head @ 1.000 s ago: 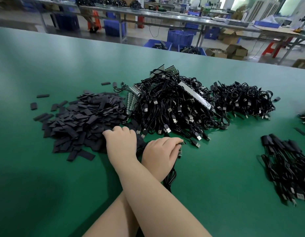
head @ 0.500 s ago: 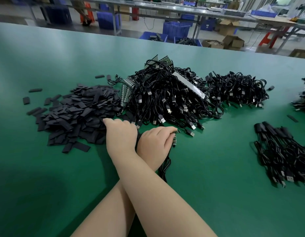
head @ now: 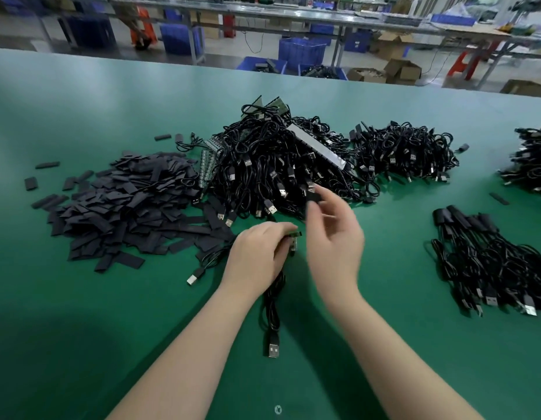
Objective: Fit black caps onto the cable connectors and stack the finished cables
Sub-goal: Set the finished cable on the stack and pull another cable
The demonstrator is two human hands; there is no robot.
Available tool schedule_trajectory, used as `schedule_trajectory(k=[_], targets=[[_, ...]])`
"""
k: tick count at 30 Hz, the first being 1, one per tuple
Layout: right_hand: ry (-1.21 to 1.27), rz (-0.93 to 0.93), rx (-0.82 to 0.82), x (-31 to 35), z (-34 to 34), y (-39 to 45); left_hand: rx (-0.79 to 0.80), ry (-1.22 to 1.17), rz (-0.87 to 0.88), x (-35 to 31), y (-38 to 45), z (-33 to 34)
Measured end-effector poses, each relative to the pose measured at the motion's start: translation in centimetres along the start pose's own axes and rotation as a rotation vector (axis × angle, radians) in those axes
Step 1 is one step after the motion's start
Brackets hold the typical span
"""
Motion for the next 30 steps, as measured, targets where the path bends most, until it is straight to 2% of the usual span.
schedule_trajectory(k=[3, 6, 22, 30], targets=[[-0.077, 0.121, -0.077, -3.5, -3.4, -0.4, -0.023, -0.009, -0.018, -0.3, -0.1, -0.4], [-0.083, 0.185, -0.108, -5.2, -3.9, -1.5, -0.025, -0.002, -0.04, 0.1, -0.2, -0.3], [0.018, 0.234, 0.021, -7.0, -2.4, -1.2, -0.014, 0.008, -0.07, 0.5, -0.1, -0.3], [0.013, 0.251, 0.024, -7.6, -2.6, -1.2, 0.071, -0.153, -0.2, 2.2, 0.2, 0.3]])
Point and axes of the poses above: each hand's wrist, its own y-axis towards the middle knuckle, its own z-axis out of the palm, x = y × z, the point moved 8 cm from there along y, towards the middle knuckle, and after that the axes turned 15 degrees about -z, right-handed, at the moved point
